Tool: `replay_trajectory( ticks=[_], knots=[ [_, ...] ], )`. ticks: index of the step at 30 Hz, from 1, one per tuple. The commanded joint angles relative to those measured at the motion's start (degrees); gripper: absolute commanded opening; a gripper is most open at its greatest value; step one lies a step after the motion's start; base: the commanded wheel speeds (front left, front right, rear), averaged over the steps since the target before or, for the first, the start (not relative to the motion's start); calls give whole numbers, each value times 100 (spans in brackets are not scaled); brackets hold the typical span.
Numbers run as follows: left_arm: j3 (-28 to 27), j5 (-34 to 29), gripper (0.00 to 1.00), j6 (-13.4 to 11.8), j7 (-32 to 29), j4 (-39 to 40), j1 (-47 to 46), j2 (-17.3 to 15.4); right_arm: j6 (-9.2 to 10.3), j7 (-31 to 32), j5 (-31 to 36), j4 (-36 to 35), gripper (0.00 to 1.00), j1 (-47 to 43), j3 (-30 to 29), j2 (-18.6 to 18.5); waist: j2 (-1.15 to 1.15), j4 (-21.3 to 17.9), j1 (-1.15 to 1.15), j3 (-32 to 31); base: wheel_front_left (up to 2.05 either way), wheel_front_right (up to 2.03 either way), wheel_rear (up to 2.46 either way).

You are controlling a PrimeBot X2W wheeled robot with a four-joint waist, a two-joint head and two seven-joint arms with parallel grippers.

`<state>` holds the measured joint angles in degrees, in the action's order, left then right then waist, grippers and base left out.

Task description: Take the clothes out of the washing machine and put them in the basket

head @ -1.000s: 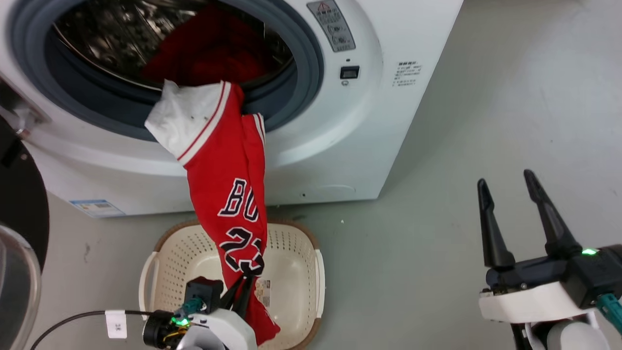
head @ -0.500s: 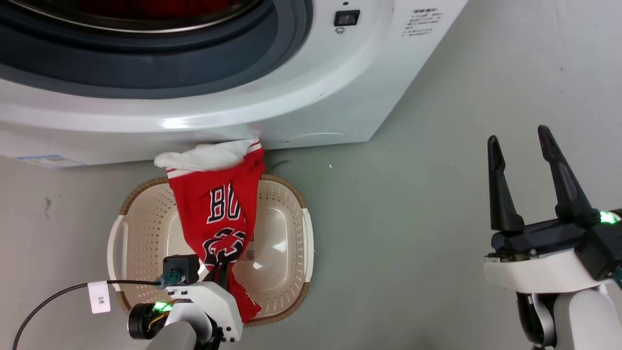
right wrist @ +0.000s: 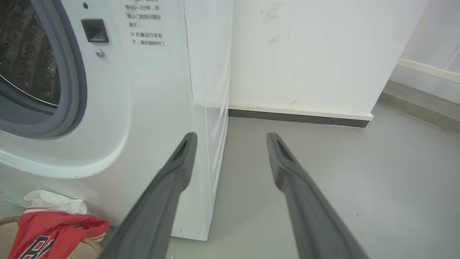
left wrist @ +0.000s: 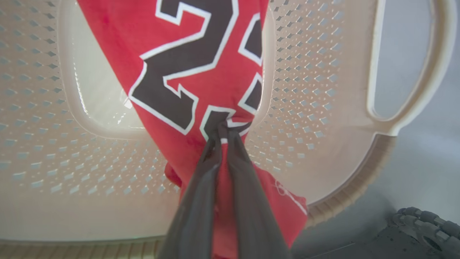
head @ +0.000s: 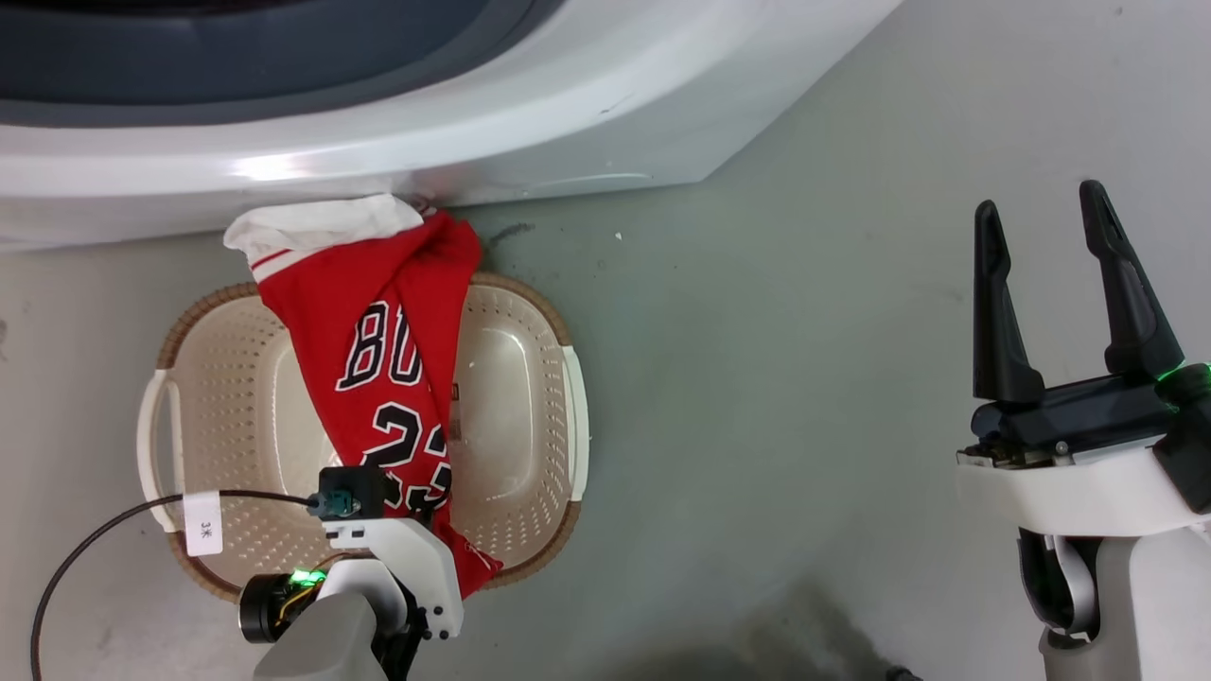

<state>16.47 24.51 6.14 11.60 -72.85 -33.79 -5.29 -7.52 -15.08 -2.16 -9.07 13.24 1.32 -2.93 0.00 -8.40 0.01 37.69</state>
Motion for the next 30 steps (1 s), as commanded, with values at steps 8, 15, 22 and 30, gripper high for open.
replay_trajectory(
  ticks=[8,15,22,30],
  knots=[
    [167,-128,100,-162,-108,-77,-311,-82,5,-14,-77,-29,100,206,-65,9,0,-44,-1,340,0,0,0],
    [279,-178,100,-205,71,-89,-258,-59,5,-14,-28,70,100,148,-53,9,0,33,-1,17,0,0,0],
    [331,-188,100,-158,330,-24,23,-4,6,-14,14,214,100,-149,14,8,0,205,-1,-698,0,0,0],
    [47,-453,100,-445,359,1464,848,-123,5,-14,111,340,100,-560,22,9,0,415,-1,-1480,0,0,0]
  ],
)
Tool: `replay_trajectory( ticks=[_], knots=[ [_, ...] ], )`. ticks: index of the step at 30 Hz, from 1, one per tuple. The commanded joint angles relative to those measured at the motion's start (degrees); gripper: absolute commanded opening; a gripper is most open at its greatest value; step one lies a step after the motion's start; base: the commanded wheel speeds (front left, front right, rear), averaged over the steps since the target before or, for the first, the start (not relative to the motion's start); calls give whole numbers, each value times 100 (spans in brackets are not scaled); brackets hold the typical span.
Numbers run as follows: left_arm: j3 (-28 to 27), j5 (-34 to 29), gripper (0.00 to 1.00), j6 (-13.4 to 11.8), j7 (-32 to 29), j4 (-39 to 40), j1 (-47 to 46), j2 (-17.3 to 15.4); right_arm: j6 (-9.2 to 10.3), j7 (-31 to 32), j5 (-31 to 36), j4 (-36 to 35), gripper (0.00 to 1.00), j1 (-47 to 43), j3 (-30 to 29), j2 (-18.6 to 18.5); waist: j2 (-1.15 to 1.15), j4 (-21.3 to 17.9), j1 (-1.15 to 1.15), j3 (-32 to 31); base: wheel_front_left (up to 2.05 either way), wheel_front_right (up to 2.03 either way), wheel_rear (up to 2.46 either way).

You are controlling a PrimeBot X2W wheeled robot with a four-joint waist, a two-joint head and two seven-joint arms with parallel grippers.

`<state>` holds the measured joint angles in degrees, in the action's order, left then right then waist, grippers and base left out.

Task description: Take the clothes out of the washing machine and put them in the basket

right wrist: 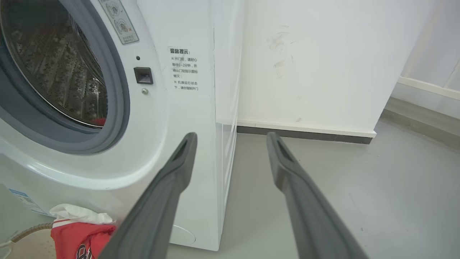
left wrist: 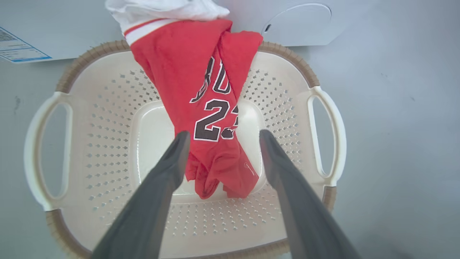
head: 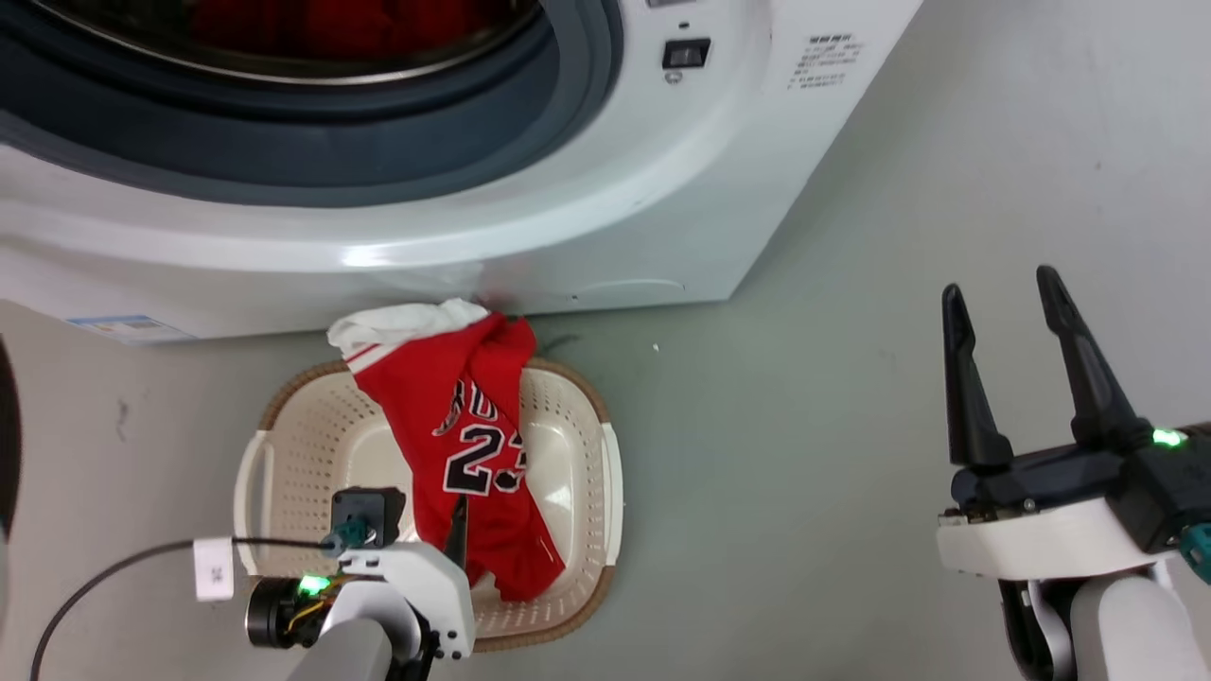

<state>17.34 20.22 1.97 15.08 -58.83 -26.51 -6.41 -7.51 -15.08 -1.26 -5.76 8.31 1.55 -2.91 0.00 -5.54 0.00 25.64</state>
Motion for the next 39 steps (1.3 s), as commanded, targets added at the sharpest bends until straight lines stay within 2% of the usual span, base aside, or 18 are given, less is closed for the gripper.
replay_trajectory(
  ticks=[1,5,6,19,25,30,39],
  knots=[
    [-113,-75,100,-68,11,286,222,-10,4,-14,23,20,100,-118,-11,6,0,157,0,-366,0,0,0],
    [-451,-321,100,-201,12,1074,708,-2,5,-14,56,75,100,-329,-7,6,0,232,0,-698,0,0,0],
    [-451,-321,100,-201,12,1074,708,-2,5,-14,56,75,100,-329,-7,6,0,232,0,-698,0,0,0],
    [-1491,-1216,100,-355,12,3806,1896,281,4,-14,97,166,100,-884,-58,6,0,435,0,-1564,0,0,0],
    [-1637,-1449,100,-453,13,4857,2303,347,5,-14,78,177,100,-1009,-96,6,0,490,0,-1778,0,0,0],
    [-1587,-1551,100,-543,13,5306,2505,353,4,-14,68,186,100,-1109,-120,6,0,527,0,-1911,0,0,0],
    [-1534,-1551,100,-614,14,5529,2622,356,4,-14,27,185,100,-1155,-68,6,0,485,0,-2016,0,0,0]
  ],
)
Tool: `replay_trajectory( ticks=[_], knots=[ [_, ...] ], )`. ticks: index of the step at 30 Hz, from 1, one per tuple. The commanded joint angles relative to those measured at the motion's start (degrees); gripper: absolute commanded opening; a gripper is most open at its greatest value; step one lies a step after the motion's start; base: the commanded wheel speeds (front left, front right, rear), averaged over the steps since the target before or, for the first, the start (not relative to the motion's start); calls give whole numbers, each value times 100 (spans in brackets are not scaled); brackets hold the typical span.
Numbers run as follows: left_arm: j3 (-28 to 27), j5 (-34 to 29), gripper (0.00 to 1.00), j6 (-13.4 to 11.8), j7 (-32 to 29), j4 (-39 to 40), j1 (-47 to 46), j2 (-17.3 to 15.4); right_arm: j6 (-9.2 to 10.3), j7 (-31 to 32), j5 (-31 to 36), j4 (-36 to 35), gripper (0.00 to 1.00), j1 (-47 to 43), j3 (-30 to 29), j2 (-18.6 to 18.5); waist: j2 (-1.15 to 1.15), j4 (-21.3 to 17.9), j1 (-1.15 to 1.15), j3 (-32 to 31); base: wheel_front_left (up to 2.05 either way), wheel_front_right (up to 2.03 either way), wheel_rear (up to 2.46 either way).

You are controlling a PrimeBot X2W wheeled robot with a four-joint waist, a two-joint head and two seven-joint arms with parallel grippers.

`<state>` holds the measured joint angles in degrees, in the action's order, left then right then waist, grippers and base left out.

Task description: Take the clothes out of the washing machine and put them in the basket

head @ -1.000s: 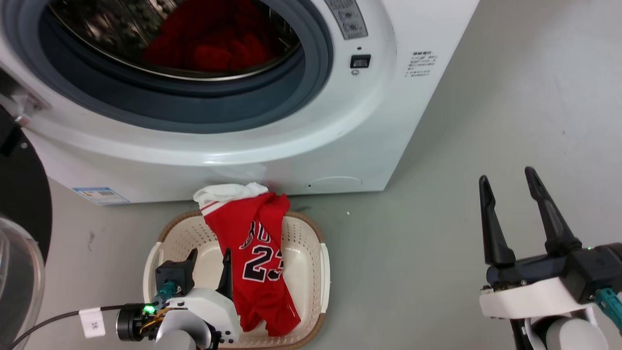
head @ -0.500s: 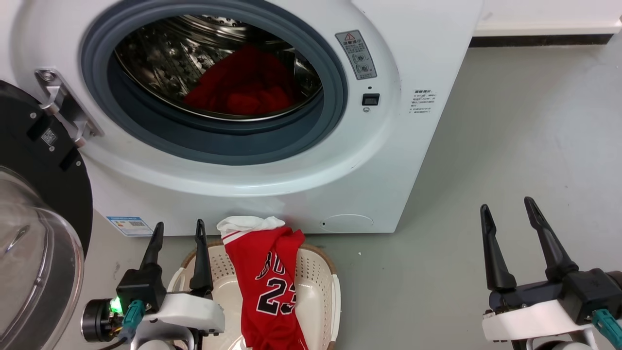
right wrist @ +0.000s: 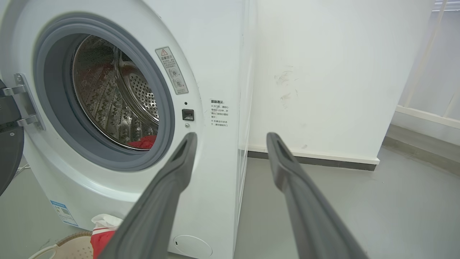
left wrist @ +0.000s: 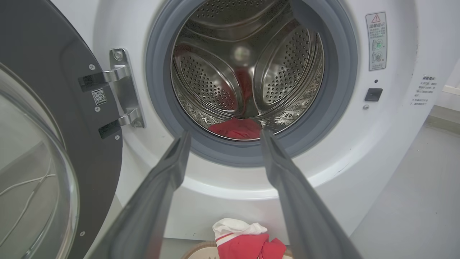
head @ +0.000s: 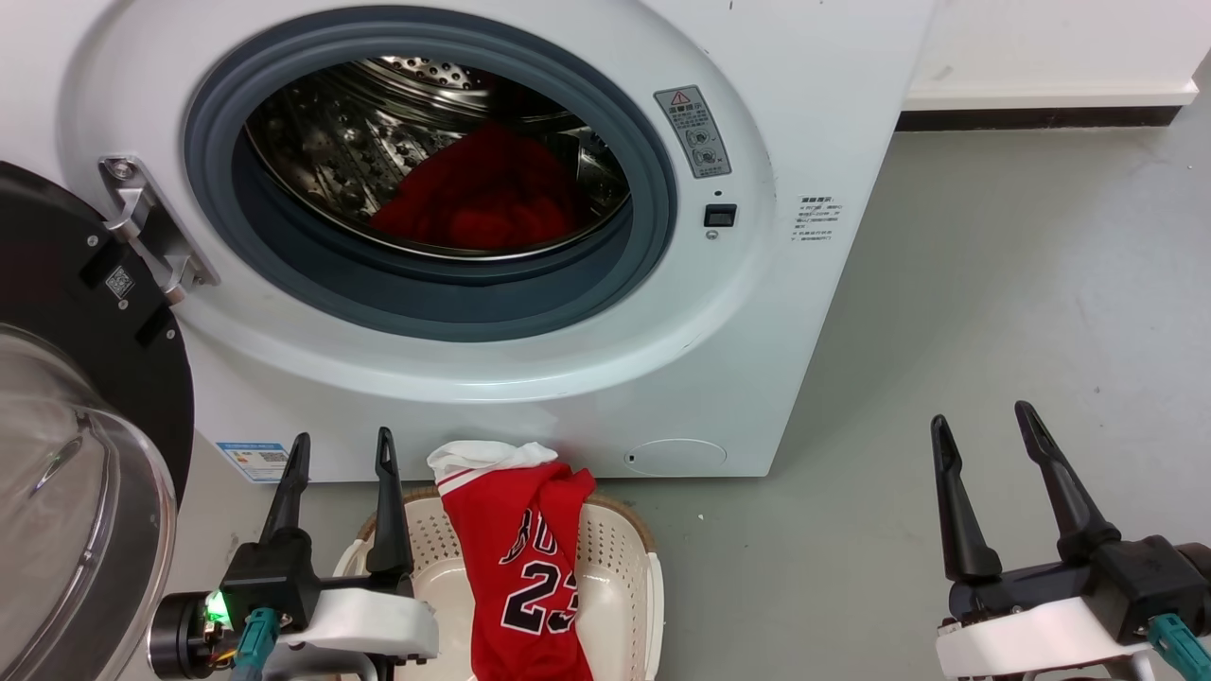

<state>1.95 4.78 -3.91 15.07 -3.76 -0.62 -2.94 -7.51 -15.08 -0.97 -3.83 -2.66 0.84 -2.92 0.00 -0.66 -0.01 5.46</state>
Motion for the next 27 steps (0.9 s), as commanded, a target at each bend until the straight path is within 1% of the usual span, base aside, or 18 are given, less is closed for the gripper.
replay_trajectory(
  ticks=[1,7,12,15,19,24,27],
  knots=[
    [0,-2,100,-24,15,37,31,9,4,-14,-8,-14,100,-55,8,8,0,-14,1,3,0,0,0],
    [-47,13,100,-11,15,-1,-99,9,4,-14,-33,-31,100,36,28,8,0,-92,1,69,0,0,0],
    [-200,-66,100,208,15,-224,-560,-2,4,-14,-53,-75,100,250,56,8,0,-202,1,331,0,0,0],
    [-332,-97,100,348,14,-466,-1087,-88,4,-14,-61,-121,100,409,63,8,0,-286,1,598,0,0,0],
    [-519,-50,100,529,14,-1023,-1889,-196,4,-14,-117,-186,100,664,93,8,0,-444,1,1065,0,0,0],
    [-631,-165,100,690,15,-1735,-3106,-548,4,-14,-206,-263,100,1002,101,8,0,-690,1,1754,0,0,0],
    [-609,-264,100,739,14,-2299,-3864,-784,4,-14,-258,-294,100,1176,78,9,0,-790,1,2123,0,0,0]
  ],
)
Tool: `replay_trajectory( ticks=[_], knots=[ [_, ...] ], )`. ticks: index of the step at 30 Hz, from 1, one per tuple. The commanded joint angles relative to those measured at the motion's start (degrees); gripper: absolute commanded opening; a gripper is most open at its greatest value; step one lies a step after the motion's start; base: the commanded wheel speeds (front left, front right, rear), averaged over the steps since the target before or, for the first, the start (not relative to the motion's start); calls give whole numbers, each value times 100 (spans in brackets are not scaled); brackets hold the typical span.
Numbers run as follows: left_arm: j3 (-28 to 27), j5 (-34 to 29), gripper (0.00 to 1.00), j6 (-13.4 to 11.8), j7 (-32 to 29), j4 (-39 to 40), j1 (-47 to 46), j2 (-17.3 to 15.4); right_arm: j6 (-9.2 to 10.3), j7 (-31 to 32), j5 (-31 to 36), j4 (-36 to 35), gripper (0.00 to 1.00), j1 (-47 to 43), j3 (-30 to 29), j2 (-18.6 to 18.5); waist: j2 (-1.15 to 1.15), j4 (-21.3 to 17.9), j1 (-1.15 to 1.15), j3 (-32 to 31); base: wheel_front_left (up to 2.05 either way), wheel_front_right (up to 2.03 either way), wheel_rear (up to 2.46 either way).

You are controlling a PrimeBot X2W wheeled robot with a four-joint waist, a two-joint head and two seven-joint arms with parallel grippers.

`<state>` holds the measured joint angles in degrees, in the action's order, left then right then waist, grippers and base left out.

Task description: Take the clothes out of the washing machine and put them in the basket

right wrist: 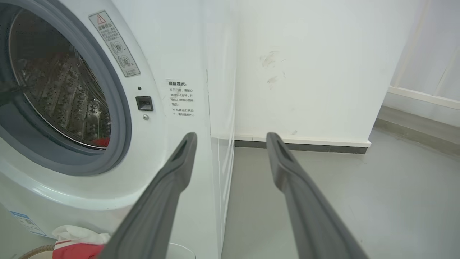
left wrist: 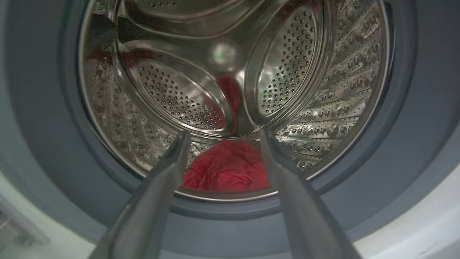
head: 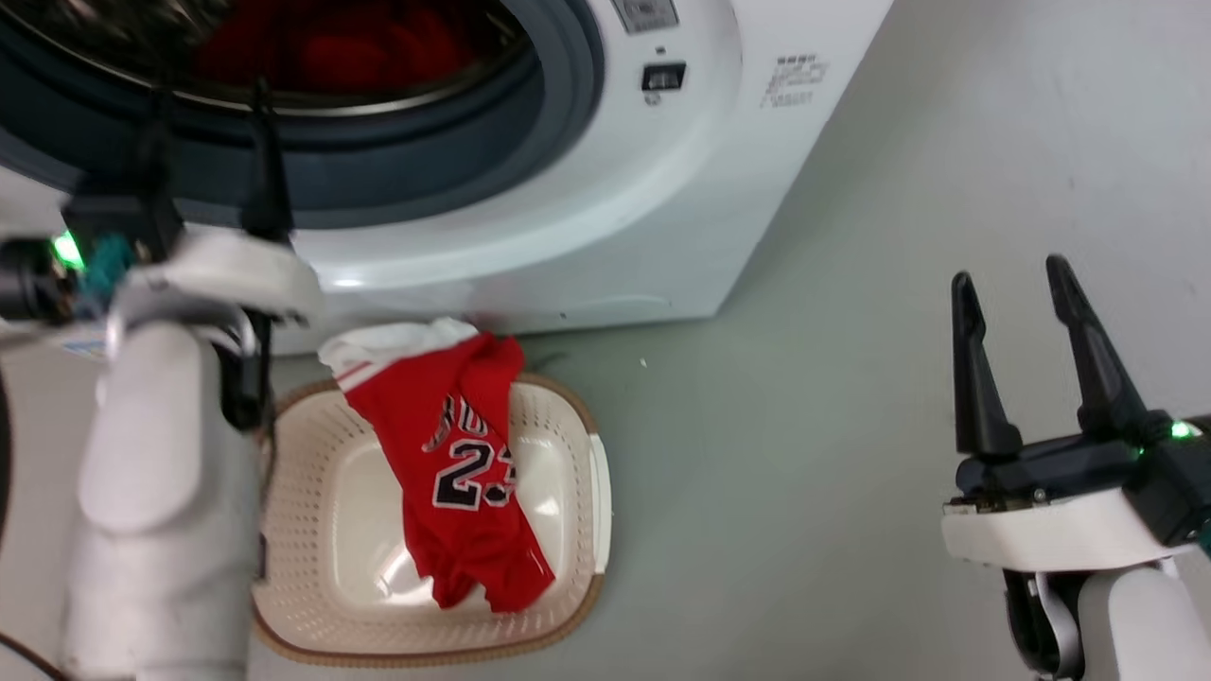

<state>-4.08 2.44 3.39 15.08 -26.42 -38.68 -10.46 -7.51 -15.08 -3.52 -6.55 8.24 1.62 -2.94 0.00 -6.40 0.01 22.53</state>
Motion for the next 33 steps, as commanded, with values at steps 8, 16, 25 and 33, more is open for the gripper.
replay_trajectory(
  ticks=[8,16,25,33],
  knots=[
    [135,-250,100,3,-38,-1381,-1827,-506,4,-14,-221,-152,100,535,30,13,0,-532,-1,1246,0,0,0],
    [349,-408,100,109,-688,-2490,-3607,-928,5,-14,-379,-315,100,885,-36,12,0,-761,-1,1971,0,0,0],
    [494,-247,100,315,-2097,-3429,-5240,-1114,4,-14,-590,-461,100,974,-59,12,0,-881,-1,2497,0,0,0],
    [761,-360,100,356,-3473,-3977,-6175,-1262,5,-14,-781,-526,100,1075,-8,12,0,-1037,-1,2838,0,0,0]
  ],
)
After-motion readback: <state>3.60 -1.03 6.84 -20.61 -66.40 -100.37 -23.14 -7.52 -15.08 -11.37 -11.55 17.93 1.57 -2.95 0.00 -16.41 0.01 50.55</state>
